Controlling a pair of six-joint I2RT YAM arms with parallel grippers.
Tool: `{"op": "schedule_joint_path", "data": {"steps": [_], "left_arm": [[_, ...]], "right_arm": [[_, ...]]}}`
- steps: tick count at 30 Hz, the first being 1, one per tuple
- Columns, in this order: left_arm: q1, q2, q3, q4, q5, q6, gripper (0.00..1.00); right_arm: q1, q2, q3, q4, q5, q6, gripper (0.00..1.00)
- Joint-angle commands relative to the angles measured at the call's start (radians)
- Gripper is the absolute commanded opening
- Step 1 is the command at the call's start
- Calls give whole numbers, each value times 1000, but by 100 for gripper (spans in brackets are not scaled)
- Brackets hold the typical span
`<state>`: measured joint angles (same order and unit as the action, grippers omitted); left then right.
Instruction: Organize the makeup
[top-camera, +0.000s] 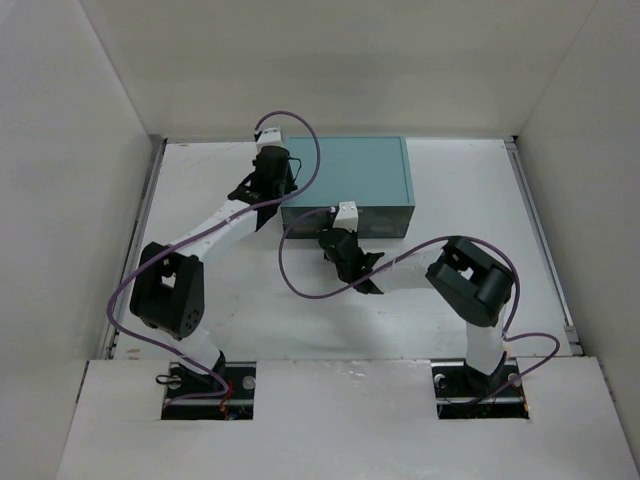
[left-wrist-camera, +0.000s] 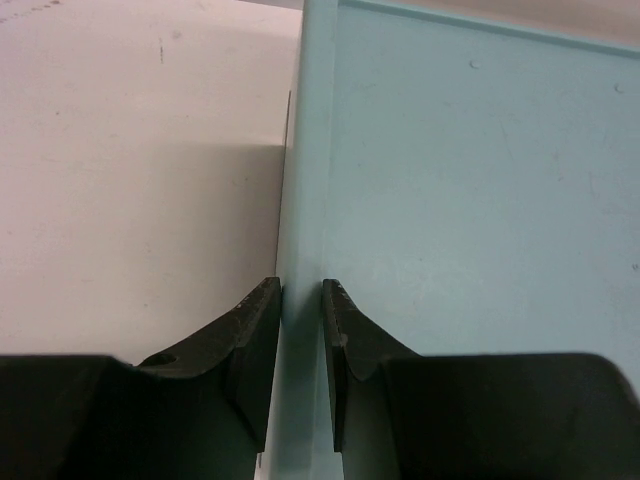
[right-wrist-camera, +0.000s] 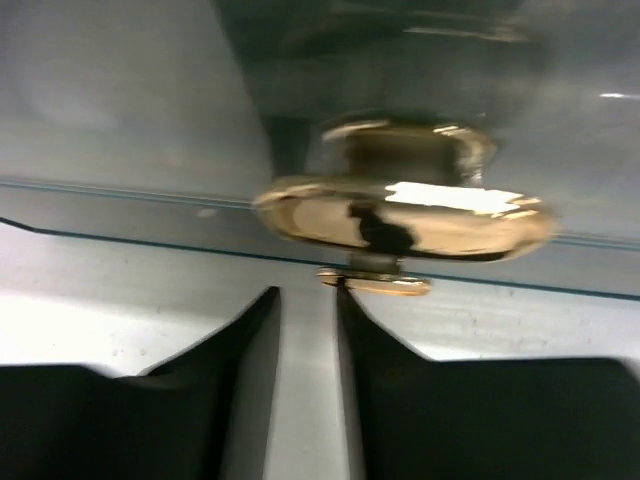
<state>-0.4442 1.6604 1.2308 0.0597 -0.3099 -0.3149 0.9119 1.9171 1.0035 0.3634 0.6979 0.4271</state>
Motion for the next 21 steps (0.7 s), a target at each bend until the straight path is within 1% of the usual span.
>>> {"op": "schedule_joint_path", "data": {"steps": [1,2,3,4,6,9,11,13,14,17,20,21], "left_arm": [[-37,64,-53,-251,84,13,8],[-37,62,-53,-251,84,13,8],[-35,59,-53,-251,84,13,8],[-34,58,-53,-251,84,13,8],[-32,53,-54,-251,83,13,8],[-31,47,-57,-251,81,14,8],[-31,45,-59,-251,80,14,8],[-31,44,-59,-251,78,14,8],[-31,38,-59,-253,77,14,8],[-27,9,-54,-265,77,19,11],[-21,-30,-42,-270,75,22,13],[-18,-42,-37,-273,75,23,17]], "right_arm": [[-8,-15,3,132,46,-87,48],[4,-33,-3,97,14,-80,67],[17,-55,-6,39,-24,-62,91],[28,-76,-5,-33,-58,-24,100],[41,-102,21,-206,-141,56,100],[40,-102,104,-488,-335,139,100],[41,-78,153,-596,-464,162,100],[41,-70,156,-600,-524,170,100],[41,-82,144,-578,-526,168,100],[54,-131,112,-521,-482,159,100],[57,-168,101,-524,-465,162,100],[57,-179,96,-527,-468,162,100]]}}
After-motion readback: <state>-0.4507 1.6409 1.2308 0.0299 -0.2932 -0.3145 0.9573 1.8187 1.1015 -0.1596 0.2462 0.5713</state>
